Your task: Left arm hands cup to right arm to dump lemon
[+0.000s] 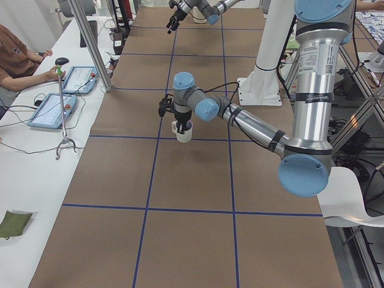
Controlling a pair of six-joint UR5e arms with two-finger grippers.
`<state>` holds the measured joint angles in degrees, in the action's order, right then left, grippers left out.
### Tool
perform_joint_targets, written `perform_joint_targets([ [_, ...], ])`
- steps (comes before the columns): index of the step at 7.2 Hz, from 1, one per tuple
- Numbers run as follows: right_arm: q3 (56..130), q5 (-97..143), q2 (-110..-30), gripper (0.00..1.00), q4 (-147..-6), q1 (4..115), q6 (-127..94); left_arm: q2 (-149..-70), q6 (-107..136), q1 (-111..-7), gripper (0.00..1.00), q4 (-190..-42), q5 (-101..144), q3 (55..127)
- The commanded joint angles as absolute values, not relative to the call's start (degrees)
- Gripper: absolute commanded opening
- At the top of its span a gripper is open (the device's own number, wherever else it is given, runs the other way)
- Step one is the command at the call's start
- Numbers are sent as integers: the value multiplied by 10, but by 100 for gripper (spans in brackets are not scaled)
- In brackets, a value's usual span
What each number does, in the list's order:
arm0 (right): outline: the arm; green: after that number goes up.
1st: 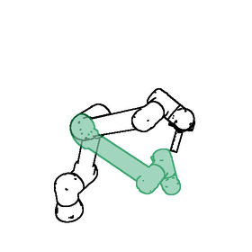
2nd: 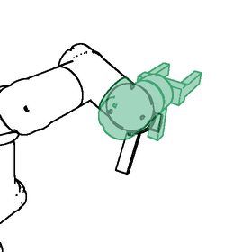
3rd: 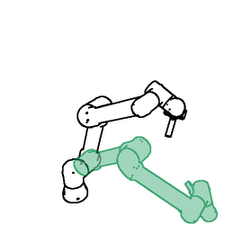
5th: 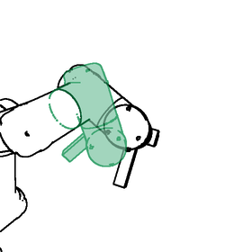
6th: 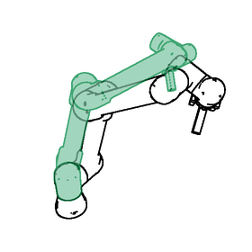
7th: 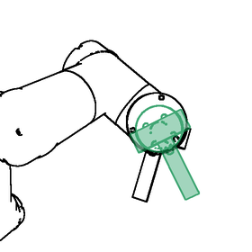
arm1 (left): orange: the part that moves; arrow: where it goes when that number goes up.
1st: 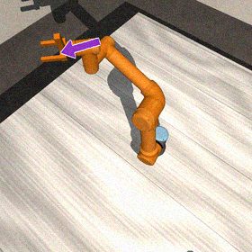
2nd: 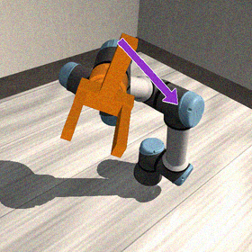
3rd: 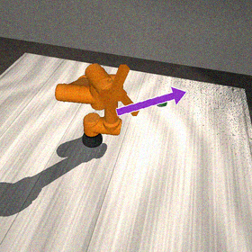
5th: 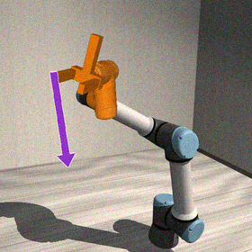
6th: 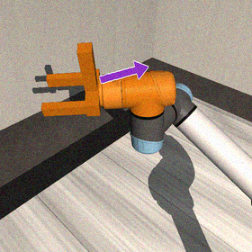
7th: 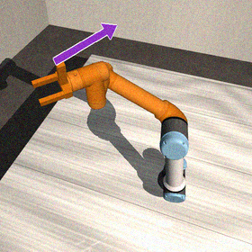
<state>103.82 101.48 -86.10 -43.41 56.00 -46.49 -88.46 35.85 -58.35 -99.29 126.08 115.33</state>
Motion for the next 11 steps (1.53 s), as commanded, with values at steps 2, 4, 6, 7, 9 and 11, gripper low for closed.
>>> perform_joint_targets([
  [2, 1031, 1289, -930, 100, -552, 738, -275, -838, 316, -603, 0, -1048, 1286, 1108],
  [4, 1029, 1295, -979, 100, -596, 749, -181, -838, 302, -606, 0, -1062, 1287, 1081],
  [6, 1031, 1296, -991, 100, -594, 748, -181, -841, 302, -608, 0, -1062, 1282, 1062],
  [7, 1034, 1297, -990, 100, -592, 748, -181, -847, 304, -613, 0, -1062, 1281, 1050],
  [9, 1034, 1309, -990, 100, -593, 748, -181, -850, 301, -620, 55, -1063, 1283, 1024],
  [11, 1037, 1321, -991, 100, -594, 758, -181, -861, 302, -668, 100, -1066, 1308, 1041],
])
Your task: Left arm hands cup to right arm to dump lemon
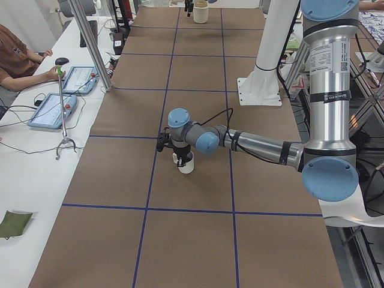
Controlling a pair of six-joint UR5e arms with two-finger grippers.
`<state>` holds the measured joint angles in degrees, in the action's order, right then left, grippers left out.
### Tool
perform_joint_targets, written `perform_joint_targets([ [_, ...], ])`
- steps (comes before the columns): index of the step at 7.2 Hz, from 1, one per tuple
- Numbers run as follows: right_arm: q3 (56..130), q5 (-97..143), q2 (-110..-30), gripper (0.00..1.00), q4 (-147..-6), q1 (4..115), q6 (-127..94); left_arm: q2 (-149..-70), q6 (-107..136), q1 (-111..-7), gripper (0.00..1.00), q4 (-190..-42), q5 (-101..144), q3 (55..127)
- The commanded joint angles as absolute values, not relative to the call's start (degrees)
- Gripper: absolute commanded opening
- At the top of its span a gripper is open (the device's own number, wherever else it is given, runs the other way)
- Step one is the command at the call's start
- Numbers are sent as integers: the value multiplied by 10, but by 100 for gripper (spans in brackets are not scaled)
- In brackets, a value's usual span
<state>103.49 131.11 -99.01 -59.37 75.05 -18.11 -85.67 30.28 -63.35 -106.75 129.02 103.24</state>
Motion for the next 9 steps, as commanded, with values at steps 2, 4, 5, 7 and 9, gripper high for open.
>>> perform_joint_targets([
  [2, 1032, 1357, -991, 100, -597, 785, -180, -864, 255, -758, 100, -1064, 1350, 1045],
  [4, 1030, 1357, -989, 100, -660, 811, -156, -865, 101, -823, 100, -1019, 1333, 1021],
  [5, 1035, 1357, -977, 100, -748, 825, -130, -877, 38, -839, 100, -997, 1319, 1000],
  [7, 1040, 1347, -943, 100, -837, 840, -102, -926, 31, -848, 100, -925, 1321, 969],
  [9, 1040, 1345, -946, 100, -838, 841, -99, -946, 31, -852, 100, -879, 1326, 969],
])
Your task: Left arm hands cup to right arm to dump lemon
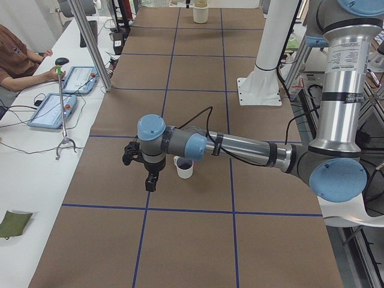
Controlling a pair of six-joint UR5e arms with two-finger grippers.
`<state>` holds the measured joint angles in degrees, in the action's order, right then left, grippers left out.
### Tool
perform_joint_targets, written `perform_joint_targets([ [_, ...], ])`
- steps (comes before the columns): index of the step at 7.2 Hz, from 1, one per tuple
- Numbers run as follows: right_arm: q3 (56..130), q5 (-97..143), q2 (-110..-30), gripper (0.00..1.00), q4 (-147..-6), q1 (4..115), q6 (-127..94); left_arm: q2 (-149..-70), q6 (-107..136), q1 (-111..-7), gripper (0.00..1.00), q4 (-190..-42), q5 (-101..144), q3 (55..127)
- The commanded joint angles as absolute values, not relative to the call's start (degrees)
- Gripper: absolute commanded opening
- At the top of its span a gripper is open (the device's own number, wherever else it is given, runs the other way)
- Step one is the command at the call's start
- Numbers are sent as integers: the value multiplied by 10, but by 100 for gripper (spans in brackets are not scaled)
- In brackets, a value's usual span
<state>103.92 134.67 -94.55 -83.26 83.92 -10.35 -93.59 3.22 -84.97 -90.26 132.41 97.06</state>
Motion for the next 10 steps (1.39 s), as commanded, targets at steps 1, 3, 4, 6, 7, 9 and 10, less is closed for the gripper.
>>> perform_joint_targets([
  [1, 1041, 1345, -945, 100, -838, 841, -99, -934, 35, -853, 100, -882, 1325, 980],
  [3, 1042, 1346, -946, 100, -832, 841, -104, -933, 38, -853, 100, -886, 1328, 981],
  [4, 1042, 1348, -946, 100, -831, 841, -108, -933, 39, -853, 100, -888, 1328, 981],
  [6, 1035, 1346, -936, 100, -832, 840, -126, -933, 46, -853, 100, -889, 1329, 972],
  [7, 1036, 1346, -935, 100, -832, 838, -127, -936, 46, -853, 100, -888, 1329, 973],
  [9, 1040, 1347, -937, 100, -833, 835, -127, -936, 46, -852, 100, -888, 1343, 972],
  [10, 1039, 1349, -937, 100, -833, 835, -127, -935, 46, -852, 100, -888, 1345, 971],
])
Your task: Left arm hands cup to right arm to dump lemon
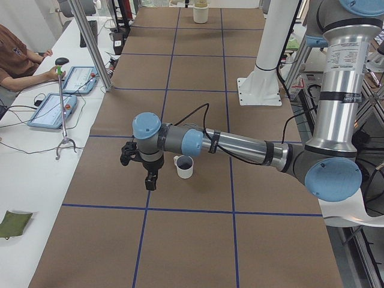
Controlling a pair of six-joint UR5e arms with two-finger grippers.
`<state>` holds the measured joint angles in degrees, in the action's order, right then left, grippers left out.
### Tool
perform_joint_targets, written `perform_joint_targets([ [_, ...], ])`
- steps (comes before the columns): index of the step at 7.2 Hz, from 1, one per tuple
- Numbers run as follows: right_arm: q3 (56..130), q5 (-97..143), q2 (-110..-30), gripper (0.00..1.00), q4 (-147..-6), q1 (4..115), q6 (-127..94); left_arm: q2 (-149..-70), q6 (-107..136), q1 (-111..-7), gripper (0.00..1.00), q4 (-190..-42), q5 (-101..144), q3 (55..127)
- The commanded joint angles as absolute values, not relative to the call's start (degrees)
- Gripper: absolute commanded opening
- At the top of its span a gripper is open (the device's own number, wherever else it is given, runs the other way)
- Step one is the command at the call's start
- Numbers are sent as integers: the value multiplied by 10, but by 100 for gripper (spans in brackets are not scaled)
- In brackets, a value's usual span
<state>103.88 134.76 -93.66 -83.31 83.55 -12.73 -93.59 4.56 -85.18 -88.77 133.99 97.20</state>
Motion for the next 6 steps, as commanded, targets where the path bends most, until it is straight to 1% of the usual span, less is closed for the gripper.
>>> perform_joint_targets([
  [1, 1037, 1350, -937, 100, -833, 834, -127, -934, 46, -852, 100, -889, 1345, 969],
  [6, 1038, 1352, -929, 100, -831, 824, -127, -935, 43, -852, 100, -889, 1344, 976],
])
